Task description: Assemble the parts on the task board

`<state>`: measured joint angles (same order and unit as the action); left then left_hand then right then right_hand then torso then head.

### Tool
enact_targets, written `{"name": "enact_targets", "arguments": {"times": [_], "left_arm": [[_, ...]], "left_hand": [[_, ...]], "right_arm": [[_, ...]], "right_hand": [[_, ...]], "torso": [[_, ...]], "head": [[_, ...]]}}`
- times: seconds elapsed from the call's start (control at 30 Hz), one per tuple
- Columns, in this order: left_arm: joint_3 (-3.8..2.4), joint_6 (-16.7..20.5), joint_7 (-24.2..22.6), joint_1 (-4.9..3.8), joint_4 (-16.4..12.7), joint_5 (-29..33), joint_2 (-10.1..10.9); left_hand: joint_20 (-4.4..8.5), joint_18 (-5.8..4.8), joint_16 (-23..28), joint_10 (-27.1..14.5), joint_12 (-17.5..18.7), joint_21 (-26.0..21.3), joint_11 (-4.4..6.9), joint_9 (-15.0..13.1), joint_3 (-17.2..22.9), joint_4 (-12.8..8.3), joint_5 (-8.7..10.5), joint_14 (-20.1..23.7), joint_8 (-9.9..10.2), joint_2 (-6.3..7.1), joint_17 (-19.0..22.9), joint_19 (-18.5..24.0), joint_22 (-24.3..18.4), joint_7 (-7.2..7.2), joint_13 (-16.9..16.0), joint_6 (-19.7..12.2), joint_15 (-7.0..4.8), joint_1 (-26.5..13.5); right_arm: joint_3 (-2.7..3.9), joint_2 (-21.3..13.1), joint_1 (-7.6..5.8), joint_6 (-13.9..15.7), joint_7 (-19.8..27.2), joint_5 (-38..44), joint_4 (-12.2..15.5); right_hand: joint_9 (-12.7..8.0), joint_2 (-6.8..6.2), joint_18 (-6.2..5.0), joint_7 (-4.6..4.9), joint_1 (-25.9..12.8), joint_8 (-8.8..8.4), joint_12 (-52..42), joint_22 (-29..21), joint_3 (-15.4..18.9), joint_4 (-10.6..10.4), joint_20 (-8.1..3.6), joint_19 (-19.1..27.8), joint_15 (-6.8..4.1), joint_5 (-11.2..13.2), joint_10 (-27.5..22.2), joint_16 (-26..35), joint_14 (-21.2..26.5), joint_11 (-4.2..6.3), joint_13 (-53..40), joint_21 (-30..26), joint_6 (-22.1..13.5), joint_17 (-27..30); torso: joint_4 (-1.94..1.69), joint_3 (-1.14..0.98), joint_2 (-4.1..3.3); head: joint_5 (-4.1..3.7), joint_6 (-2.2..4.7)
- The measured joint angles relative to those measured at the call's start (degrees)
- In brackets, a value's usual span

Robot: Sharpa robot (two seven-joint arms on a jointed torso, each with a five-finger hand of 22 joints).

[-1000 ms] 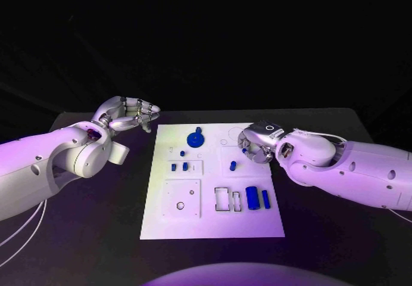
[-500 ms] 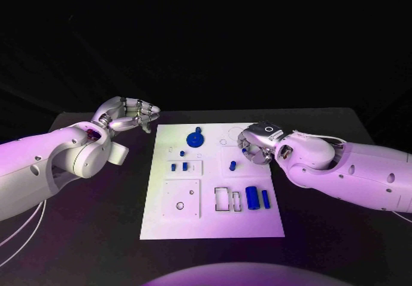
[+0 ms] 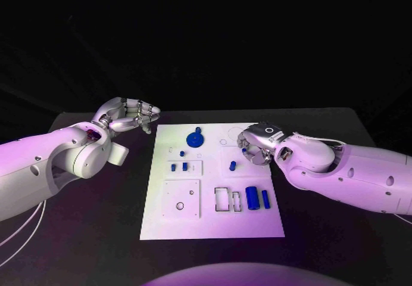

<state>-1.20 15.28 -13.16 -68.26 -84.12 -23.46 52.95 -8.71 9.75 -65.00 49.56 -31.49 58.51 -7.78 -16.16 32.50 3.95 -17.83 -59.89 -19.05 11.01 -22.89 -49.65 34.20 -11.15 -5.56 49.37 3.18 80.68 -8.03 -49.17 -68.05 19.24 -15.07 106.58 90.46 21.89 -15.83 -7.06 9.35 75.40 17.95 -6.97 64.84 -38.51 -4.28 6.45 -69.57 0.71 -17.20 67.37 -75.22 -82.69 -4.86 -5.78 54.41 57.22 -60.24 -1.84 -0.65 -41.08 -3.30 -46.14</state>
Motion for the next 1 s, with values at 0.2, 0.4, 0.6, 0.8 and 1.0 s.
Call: {"name": "enact_targets", "arguments": {"times": [0.2, 0.4, 0.6, 0.8, 1.0], "left_arm": [[0.00, -0.11, 0.10, 0.00, 0.00, -0.05, 0.00], [0.01, -0.19, 0.17, 0.00, 0.01, -0.11, 0.00], [0.01, -0.25, 0.26, 0.00, 0.02, -0.17, 0.00], [0.02, -0.30, 0.32, 0.00, 0.04, -0.24, 0.00], [0.03, -0.34, 0.39, 0.00, 0.06, -0.33, -0.01]], "left_hand": [[0.00, 0.00, 0.00, 0.00, 0.00, 0.00, 0.00, 0.00, 0.00, 0.00, 0.00, 0.00, 0.00, 0.00, 0.00, 0.00, -0.06, 0.00, 0.05, 0.00, 0.00, 0.00], [0.00, 0.00, 0.00, 0.00, 0.00, 0.00, 0.00, 0.00, 0.00, 0.00, 0.00, 0.00, 0.00, 0.00, 0.00, 0.00, -0.06, 0.00, 0.05, 0.00, 0.00, 0.00], [0.00, 0.00, 0.00, 0.01, 0.03, 0.00, 0.00, 0.00, 0.00, 0.00, 0.00, 0.00, 0.00, 0.00, 0.00, 0.00, -0.06, 0.00, 0.05, 0.00, 0.00, 0.00], [0.00, 0.00, 0.00, 0.01, 0.03, 0.00, 0.00, 0.01, 0.00, 0.00, 0.00, 0.00, 0.00, 0.00, -0.01, 0.00, -0.06, 0.00, 0.05, 0.00, 0.00, 0.00], [0.00, 0.00, 0.00, -0.21, 0.03, 0.00, -0.22, 0.01, 0.00, 0.00, 0.00, 0.00, 0.00, 0.00, -0.01, 0.00, -0.06, -0.20, 0.05, -0.20, 0.00, 0.00]], "right_arm": [[-0.01, -0.03, 0.07, 0.14, -0.30, 0.18, 0.13], [0.00, -0.06, 0.15, 0.30, -0.48, 0.26, 0.20], [0.00, -0.08, 0.22, 0.48, -0.64, 0.30, 0.23], [0.05, -0.01, 0.34, 0.67, -0.72, 0.32, 0.15], [0.13, 0.10, 0.62, 1.27, -0.81, 0.33, 0.01]], "right_hand": [[0.15, -0.09, 0.00, 0.00, 0.09, 0.44, -0.19, 0.58, 0.17, 0.17, 0.00, 0.00, 0.21, 0.00, 0.00, 0.00, 0.21, 0.00, 0.07, 0.29, 0.00, 0.12], [0.15, -0.24, -0.01, 0.00, 0.24, 0.44, -0.34, 1.96, 0.17, 0.17, 0.08, -0.83, 0.00, 0.00, 0.00, 0.67, 0.85, 0.00, 0.03, 2.31, 0.00, 1.13], [0.20, -0.24, -0.01, 0.00, 0.24, 0.68, -0.34, 3.19, 0.17, 0.17, 0.21, -1.87, 0.09, 0.00, 0.00, 1.76, 1.54, 0.00, 0.03, 3.82, 0.00, 3.23], [0.28, 0.46, -0.02, 0.00, 0.94, 0.96, -1.63, 7.13, -0.48, 0.82, -0.05, -5.44, -0.32, 0.01, 0.00, -0.44, 0.03, 0.00, -0.06, 9.53, 0.00, -0.77], [0.77, 1.50, 0.96, 0.00, 1.98, 1.56, -2.86, 10.10, -2.13, 2.03, -1.05, -8.45, -1.13, 0.38, 1.41, -2.01, -1.16, 0.98, -0.23, 14.50, 0.00, -3.47]], "torso": [[0.00, 0.00, -0.01], [0.00, 0.02, -0.01], [0.00, 0.02, -0.01], [-0.01, 0.02, -0.01], [-0.01, 0.02, -0.01]], "head": [[-0.02, -0.04], [-0.04, -0.09], [-0.05, -0.14], [-0.01, -0.20], [0.02, -0.27]]}}
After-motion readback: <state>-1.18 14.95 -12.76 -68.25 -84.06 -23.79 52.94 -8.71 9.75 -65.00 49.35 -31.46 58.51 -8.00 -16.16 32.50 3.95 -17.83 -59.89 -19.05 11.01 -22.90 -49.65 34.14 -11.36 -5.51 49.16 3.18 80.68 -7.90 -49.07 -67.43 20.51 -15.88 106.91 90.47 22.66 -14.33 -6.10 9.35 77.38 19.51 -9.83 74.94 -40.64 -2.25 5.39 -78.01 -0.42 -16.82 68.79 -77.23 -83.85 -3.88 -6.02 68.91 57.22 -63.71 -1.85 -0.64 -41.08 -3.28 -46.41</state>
